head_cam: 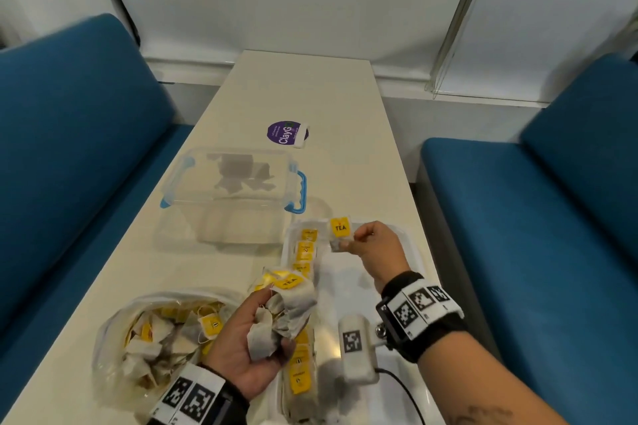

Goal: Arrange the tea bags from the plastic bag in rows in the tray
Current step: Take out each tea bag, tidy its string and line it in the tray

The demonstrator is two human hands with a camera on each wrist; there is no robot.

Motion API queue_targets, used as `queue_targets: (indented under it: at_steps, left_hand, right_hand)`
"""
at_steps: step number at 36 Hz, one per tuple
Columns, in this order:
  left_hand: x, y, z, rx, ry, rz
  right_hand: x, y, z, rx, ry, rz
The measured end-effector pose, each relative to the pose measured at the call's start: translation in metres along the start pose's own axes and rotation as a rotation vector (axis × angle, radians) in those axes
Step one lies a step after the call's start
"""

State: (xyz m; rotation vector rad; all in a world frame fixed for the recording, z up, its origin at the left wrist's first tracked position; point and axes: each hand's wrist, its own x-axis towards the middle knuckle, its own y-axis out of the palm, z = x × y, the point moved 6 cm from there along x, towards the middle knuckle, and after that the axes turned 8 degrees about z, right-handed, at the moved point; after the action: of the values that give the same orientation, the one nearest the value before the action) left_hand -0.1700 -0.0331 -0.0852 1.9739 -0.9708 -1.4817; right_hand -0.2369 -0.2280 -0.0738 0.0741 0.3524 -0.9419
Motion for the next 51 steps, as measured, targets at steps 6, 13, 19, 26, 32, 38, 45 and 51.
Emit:
queue_targets:
  at_steps: [6, 13, 19, 26, 32, 38, 45, 51]
  left_hand:
    - [-0.003, -0.007, 0.000, 0.055, 0.011, -0.039]
    - [-0.009, -0.006, -0.005, 0.075, 0.032, -0.016]
    - [-0.011, -0.007, -0.005, 0.083, 0.026, -0.018]
    - [-0.008, -0.005, -0.005, 0.101, 0.031, -0.007]
    - [-0.010, 0.006, -0.005, 0.146, 0.024, 0.064]
    - [-0.014, 0.009, -0.002, 0.150, 0.001, 0.091]
    - [-0.019, -0.002, 0.000, 0.137, -0.012, 0.095]
    - [-0.021, -0.008, -0.001, 0.132, -0.019, 0.095]
  right_hand:
    - [0.034, 0.010, -0.024, -0.150, 0.027, -0.078]
    - [0.054, 0.019, -0.049, -0.306, 0.054, -0.077]
    - [0.059, 0.024, -0.061, -0.317, 0.075, -0.013]
    - [0.055, 0.003, -0.041, -0.459, 0.020, 0.032]
    - [0.015, 0.009, 0.001, -0.729, 0.016, 0.389]
    - [-0.046, 0.032, -0.002, -1.281, 0.127, 0.744]
    - [-0.080, 0.055, -0.035, -1.659, 0.159, 0.923]
    - [-0.085, 0.067, -0.052, -1.771, 0.147, 0.943]
